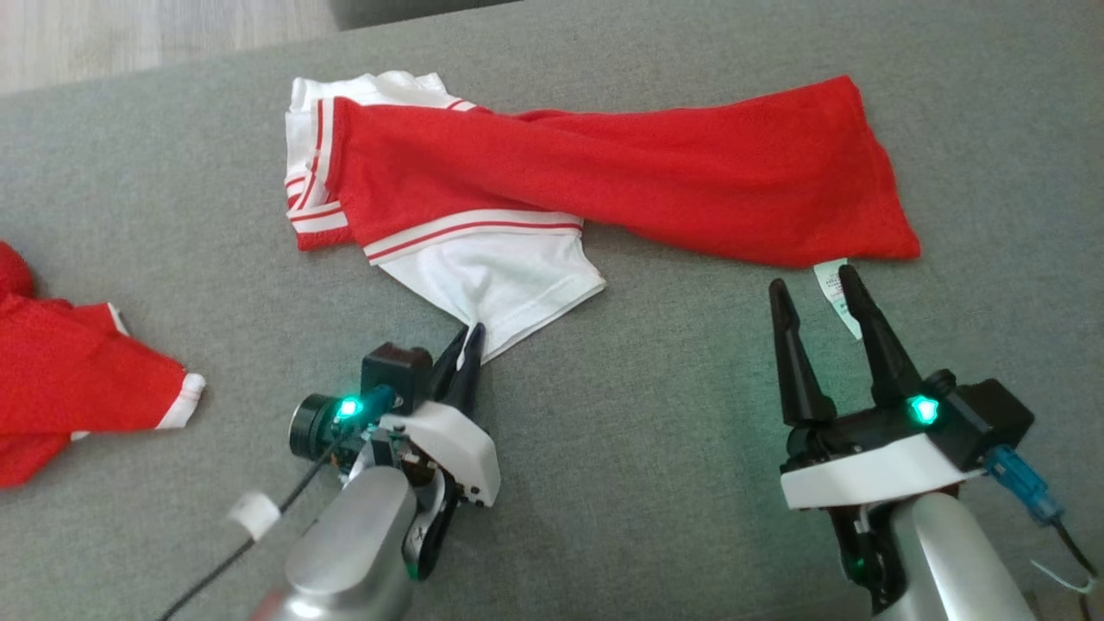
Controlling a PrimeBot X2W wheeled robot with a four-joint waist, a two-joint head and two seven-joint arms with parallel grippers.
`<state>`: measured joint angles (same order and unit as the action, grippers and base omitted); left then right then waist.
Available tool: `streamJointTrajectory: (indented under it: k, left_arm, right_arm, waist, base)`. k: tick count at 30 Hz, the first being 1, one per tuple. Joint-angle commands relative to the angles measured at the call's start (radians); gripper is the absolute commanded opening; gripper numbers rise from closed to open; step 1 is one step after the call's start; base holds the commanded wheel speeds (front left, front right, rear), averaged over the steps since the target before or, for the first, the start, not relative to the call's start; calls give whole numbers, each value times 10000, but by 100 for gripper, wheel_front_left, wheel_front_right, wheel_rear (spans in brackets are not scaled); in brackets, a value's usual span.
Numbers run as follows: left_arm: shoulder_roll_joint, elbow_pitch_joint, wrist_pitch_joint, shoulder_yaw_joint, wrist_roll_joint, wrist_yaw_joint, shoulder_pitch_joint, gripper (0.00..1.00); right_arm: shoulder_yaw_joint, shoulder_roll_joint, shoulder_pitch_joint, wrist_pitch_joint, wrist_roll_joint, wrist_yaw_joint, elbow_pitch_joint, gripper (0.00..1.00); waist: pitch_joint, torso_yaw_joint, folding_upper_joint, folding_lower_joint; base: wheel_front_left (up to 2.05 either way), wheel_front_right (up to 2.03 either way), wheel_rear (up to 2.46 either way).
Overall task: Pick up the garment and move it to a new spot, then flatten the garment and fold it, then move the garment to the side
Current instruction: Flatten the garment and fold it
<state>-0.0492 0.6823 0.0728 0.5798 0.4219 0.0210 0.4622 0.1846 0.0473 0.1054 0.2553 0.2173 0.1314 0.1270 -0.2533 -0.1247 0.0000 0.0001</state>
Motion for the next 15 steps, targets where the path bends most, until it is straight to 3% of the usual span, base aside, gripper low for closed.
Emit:
streamJointTrajectory:
  k: [1,7,11,15]
  left_arm:
    - [-37,-210,196,-229,-44,-80,-58,0]
    - [-189,-882,1602,-916,145,-389,-140,0]
    - [-407,-1544,1858,-1491,137,-546,-355,0]
    - [-541,-2540,1884,-1809,-176,-383,-705,0]
  right_arm:
    - [158,29,238,65,-26,-7,-261,100]
    - [-302,29,141,65,-239,-7,-75,100]
    - [-845,29,117,65,-495,-7,237,100]
    - [-1599,29,296,65,-700,-7,1071,100]
  waist:
    - [69,12,0,-1]
    - [459,187,0,-1]
    - [626,311,0,-1]
    - [641,398,0,-1]
  base:
    - [0,0,0]
    - [0,0,0]
    - [0,0,0]
    - [0,0,0]
